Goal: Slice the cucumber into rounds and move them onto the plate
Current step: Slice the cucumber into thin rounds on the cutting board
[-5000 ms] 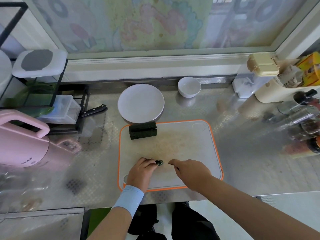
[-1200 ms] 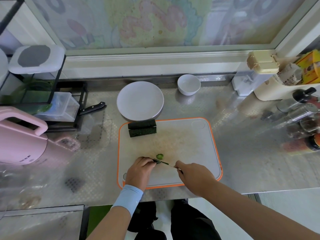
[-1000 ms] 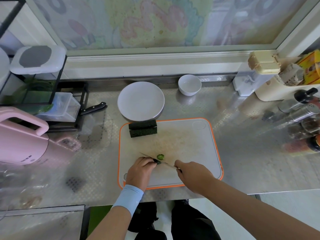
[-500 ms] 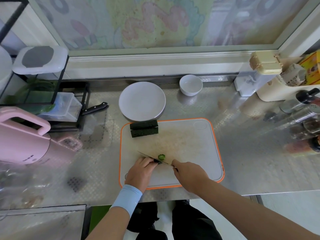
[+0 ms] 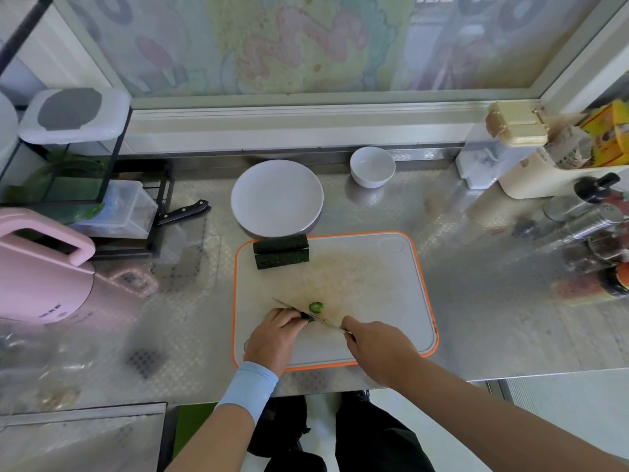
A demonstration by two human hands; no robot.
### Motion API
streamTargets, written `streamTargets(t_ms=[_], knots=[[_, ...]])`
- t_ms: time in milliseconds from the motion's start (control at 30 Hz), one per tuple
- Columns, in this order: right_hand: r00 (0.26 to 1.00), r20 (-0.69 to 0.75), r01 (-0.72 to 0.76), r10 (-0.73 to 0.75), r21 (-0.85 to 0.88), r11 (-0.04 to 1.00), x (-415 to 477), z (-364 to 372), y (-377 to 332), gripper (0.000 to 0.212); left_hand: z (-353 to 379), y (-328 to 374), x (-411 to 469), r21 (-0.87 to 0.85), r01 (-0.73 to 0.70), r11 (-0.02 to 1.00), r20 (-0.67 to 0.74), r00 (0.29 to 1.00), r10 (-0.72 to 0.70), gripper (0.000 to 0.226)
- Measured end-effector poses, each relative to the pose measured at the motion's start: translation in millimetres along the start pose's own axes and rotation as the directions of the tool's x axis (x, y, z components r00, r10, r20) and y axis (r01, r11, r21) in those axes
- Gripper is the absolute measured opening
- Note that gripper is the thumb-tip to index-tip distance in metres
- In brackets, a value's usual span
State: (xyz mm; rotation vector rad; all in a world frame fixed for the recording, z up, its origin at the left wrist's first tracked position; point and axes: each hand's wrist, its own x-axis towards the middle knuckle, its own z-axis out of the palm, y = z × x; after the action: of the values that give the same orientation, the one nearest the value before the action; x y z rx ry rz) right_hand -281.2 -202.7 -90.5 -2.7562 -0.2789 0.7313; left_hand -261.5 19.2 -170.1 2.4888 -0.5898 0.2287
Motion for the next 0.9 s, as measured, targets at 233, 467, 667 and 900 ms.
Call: streamTargets(t_ms=[233,467,667,900], knots=[[1.0,0.013,0.008,-0.008,-0.001,1.0,9,3,-4,0.017,-1,1,1,-0.04,0.02,0.999,-0.015,1.0,-0.021,0.035],[0.999,0.035,-0.027,0.026,0.054,0.998,21,13,-11,0.013,-4,-1,0,-0.024,0.011,1.0,-0.001,1.0,-0.011,0.017],[1.0,0.017,-0.025,0.024,0.047,0.999,21,8,-11,0.018,-7,0,1,-0.023,-0.027,0.999,0.028,0.999,0.028,0.025],[0.999,-0.033,-0.004,0.005,0.02,1.0,8,2,-10,0.021,-1,-7,-2,-0.025,-0.012,1.0,0.002,1.0,0.012,0.035]])
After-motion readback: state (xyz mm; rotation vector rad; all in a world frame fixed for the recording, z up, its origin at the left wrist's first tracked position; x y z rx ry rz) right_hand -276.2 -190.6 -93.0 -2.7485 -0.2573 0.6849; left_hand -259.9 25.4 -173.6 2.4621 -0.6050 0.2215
